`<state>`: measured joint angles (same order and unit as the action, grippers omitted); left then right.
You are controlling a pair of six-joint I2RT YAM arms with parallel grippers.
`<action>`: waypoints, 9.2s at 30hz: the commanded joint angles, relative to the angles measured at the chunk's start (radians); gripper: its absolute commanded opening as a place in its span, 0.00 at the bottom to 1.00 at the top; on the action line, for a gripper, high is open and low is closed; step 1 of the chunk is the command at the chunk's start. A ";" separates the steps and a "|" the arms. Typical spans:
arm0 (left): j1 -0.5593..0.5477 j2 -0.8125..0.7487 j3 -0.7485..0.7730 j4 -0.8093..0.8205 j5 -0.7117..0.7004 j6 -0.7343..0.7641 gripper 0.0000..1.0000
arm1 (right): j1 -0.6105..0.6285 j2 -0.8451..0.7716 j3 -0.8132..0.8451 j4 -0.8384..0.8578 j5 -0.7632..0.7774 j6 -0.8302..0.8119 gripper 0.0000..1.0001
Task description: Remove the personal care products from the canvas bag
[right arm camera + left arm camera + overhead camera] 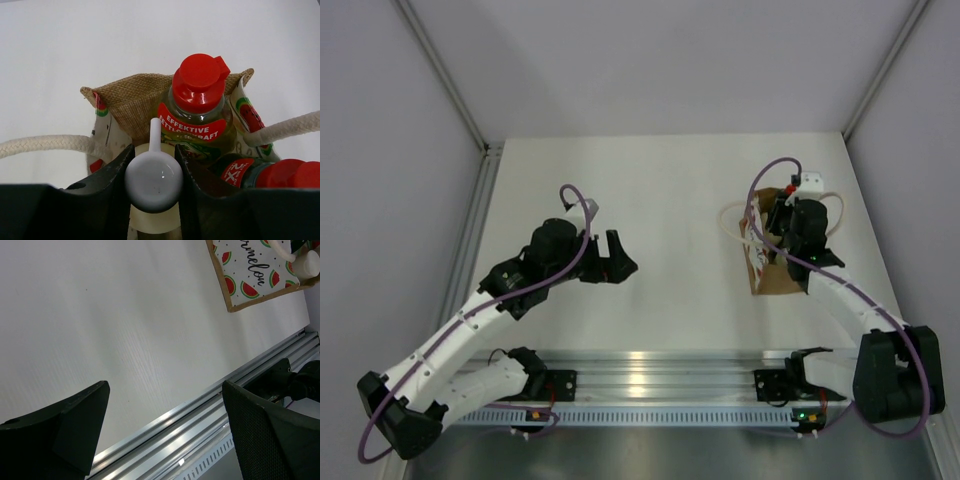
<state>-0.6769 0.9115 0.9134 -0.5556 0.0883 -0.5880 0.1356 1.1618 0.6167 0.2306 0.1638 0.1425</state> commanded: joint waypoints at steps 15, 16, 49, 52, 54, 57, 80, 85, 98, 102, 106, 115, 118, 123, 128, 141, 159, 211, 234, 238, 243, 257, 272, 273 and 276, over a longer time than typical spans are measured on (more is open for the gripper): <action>-0.004 -0.052 0.039 -0.075 -0.065 0.048 0.98 | -0.004 -0.036 0.063 0.104 -0.029 -0.061 0.00; -0.004 -0.054 0.041 -0.078 -0.067 0.047 0.98 | -0.004 -0.045 0.066 0.101 -0.029 -0.058 0.00; -0.004 -0.123 0.056 -0.198 -0.223 0.091 0.98 | -0.002 -0.090 0.109 0.127 -0.020 -0.090 0.00; -0.004 -0.128 0.056 -0.204 -0.232 0.094 0.98 | -0.004 -0.096 0.103 0.159 -0.021 -0.086 0.00; -0.004 -0.128 0.056 -0.208 -0.240 0.094 0.98 | -0.002 -0.099 0.107 0.167 -0.021 -0.086 0.00; -0.004 -0.128 0.055 -0.210 -0.249 0.096 0.98 | -0.002 -0.099 0.113 0.176 -0.018 -0.086 0.00; -0.004 -0.128 0.048 -0.210 -0.279 0.093 0.98 | -0.002 -0.142 0.198 0.131 -0.044 -0.096 0.00; -0.004 -0.129 0.047 -0.208 -0.282 0.091 0.98 | -0.002 -0.149 0.236 0.095 -0.050 -0.098 0.00; -0.004 -0.149 0.041 -0.211 -0.337 0.086 0.98 | 0.018 -0.165 0.377 -0.019 -0.060 -0.115 0.00; -0.004 -0.152 0.041 -0.210 -0.348 0.088 0.98 | 0.030 -0.156 0.437 -0.066 -0.067 -0.121 0.00; -0.004 -0.151 0.036 -0.211 -0.354 0.086 0.98 | 0.044 -0.137 0.494 -0.111 -0.063 -0.132 0.00; -0.004 -0.148 0.025 -0.210 -0.363 0.083 0.98 | 0.081 -0.116 0.589 -0.172 -0.084 -0.133 0.00; -0.004 -0.148 0.024 -0.210 -0.364 0.082 0.98 | 0.128 -0.097 0.612 -0.172 -0.081 -0.133 0.00; -0.004 -0.155 0.019 -0.210 -0.367 0.077 0.98 | 0.203 -0.039 0.679 -0.186 -0.073 -0.181 0.00; -0.004 -0.157 0.012 -0.207 -0.372 0.076 0.98 | 0.327 0.021 0.738 -0.186 -0.003 -0.231 0.00; -0.004 -0.181 0.002 -0.208 -0.384 0.068 0.98 | 0.492 0.245 0.762 0.055 -0.009 -0.173 0.00; -0.004 -0.195 0.001 -0.207 -0.389 0.065 0.98 | 0.530 0.573 0.781 0.328 -0.110 -0.061 0.00; -0.199 0.670 0.468 0.306 0.106 -0.093 0.98 | 0.038 -0.179 0.477 -0.784 0.289 0.112 0.82; -0.222 0.641 0.372 0.303 0.119 -0.065 0.98 | -0.031 -0.007 0.370 -0.685 0.221 0.068 0.59; -0.222 0.633 0.354 0.303 0.119 -0.059 0.98 | -0.031 0.002 0.370 -0.633 0.218 0.049 0.58; -0.222 0.629 0.338 0.303 0.117 -0.055 0.98 | -0.033 0.010 0.353 -0.567 0.229 0.032 0.53; -0.222 0.645 0.326 0.304 0.129 -0.045 0.98 | -0.031 -0.008 0.293 -0.464 0.272 0.020 0.41; -0.224 0.644 0.321 0.303 0.142 -0.039 0.98 | -0.031 -0.040 0.226 -0.346 0.319 0.011 0.26; -0.224 0.644 0.321 0.304 0.143 -0.039 0.98 | -0.031 -0.039 0.222 -0.343 0.325 0.011 0.25; -0.224 0.642 0.318 0.303 0.148 -0.036 0.98 | -0.031 -0.045 0.212 -0.315 0.333 0.009 0.21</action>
<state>-0.8967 1.5810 1.2392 -0.2947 0.2207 -0.6472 0.1211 1.1435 0.8368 -0.1623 0.4427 0.1787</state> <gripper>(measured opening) 0.984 0.348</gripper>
